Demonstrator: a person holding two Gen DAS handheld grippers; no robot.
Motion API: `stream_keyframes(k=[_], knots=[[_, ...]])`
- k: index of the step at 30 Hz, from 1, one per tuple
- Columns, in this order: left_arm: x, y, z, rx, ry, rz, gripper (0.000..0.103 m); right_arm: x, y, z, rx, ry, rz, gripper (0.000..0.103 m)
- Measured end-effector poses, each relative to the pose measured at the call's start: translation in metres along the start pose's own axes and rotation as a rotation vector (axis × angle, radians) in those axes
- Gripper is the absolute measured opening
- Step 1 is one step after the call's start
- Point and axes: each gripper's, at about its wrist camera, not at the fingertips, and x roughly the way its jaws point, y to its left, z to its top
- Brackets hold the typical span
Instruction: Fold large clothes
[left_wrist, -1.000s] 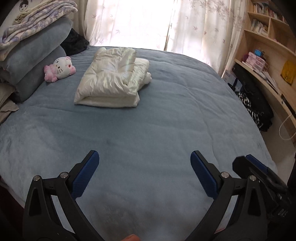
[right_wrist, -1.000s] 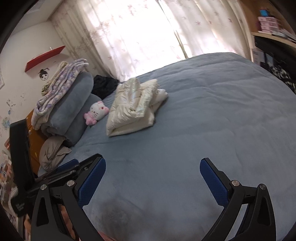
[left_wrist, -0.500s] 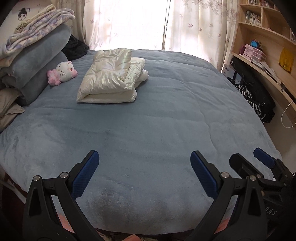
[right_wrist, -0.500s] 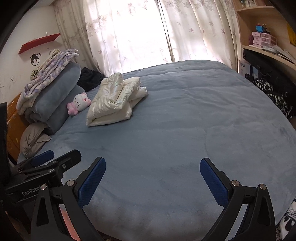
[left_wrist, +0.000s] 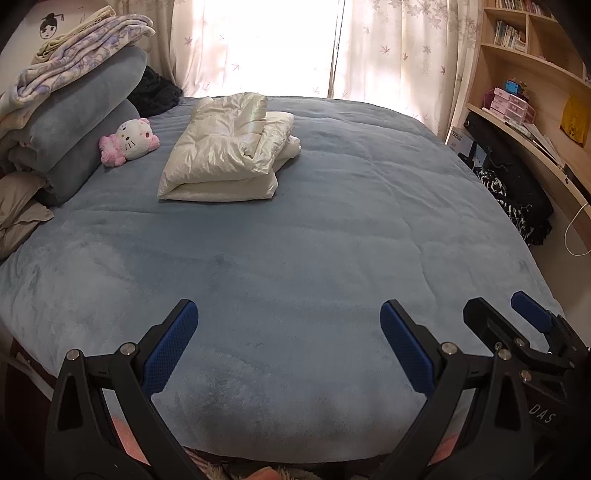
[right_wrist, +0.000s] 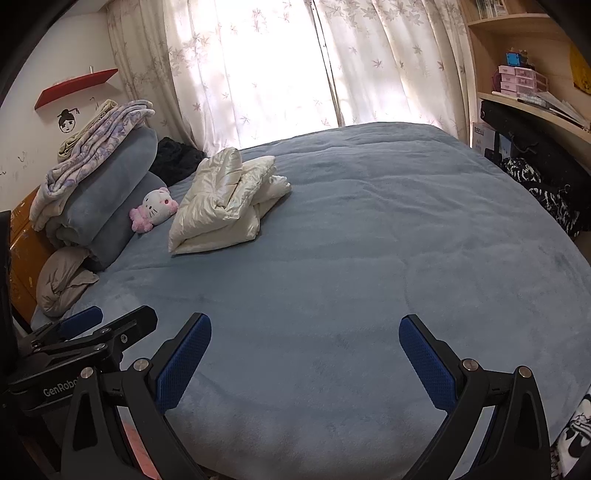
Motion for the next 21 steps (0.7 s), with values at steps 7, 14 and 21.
stream_keyframes(k=[7, 14, 21], knots=[[0.003, 0.002, 0.000, -0.003, 0.008, 0.007, 0.098, 0.013, 0.001, 0.005, 0.004, 0.013, -0.007, 0.103], [0.008, 0.002, 0.000, 0.004, 0.015, 0.025, 0.098, 0.027, 0.002, 0.015, 0.007, 0.034, -0.006, 0.103], [0.014, 0.001, -0.002, 0.002, 0.026, 0.034, 0.098, 0.037, 0.005, 0.016, 0.014, 0.048, -0.007, 0.103]])
